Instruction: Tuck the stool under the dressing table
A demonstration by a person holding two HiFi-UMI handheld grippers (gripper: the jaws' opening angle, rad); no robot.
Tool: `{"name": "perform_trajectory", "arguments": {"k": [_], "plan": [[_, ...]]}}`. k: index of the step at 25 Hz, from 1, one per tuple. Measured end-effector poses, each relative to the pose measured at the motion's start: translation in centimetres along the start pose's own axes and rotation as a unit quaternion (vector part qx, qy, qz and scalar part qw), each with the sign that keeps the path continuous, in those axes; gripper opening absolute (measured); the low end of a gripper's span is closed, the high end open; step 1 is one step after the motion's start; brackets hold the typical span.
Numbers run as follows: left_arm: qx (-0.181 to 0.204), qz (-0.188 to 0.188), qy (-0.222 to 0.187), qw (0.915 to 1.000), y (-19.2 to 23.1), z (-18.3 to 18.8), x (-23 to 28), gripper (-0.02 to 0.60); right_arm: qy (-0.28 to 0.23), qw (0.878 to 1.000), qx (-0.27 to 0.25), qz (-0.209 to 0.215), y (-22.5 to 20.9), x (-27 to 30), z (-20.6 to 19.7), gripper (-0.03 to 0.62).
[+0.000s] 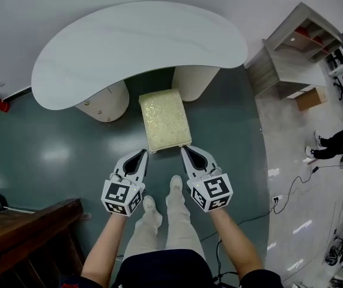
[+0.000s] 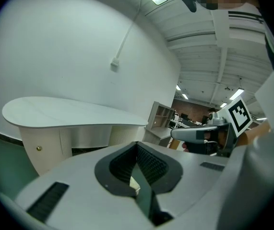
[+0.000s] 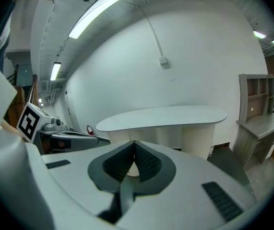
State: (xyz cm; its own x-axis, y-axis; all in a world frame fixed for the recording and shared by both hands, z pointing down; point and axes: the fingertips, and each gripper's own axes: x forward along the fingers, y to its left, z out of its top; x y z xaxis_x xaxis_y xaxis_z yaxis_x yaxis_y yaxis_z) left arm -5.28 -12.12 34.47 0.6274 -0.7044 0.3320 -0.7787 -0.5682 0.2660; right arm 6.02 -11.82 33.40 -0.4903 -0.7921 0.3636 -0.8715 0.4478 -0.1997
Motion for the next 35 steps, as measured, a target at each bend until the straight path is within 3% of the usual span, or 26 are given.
{"name": "perform_trajectory", "arguments": {"k": [16, 35], "plan": [[-0.031, 0.044, 0.035, 0.9979, 6.6, -10.4, 5.9, 0.015, 0.052, 0.998, 0.032, -0.001, -5.0, 8.4, -10.9, 0.015], [-0.040, 0.036, 0.081, 0.9952, 10.3, -21.2, 12.1, 0.015, 0.084, 0.994, 0.070, -0.022, -9.6, 15.0, -22.7, 0.015]]}}
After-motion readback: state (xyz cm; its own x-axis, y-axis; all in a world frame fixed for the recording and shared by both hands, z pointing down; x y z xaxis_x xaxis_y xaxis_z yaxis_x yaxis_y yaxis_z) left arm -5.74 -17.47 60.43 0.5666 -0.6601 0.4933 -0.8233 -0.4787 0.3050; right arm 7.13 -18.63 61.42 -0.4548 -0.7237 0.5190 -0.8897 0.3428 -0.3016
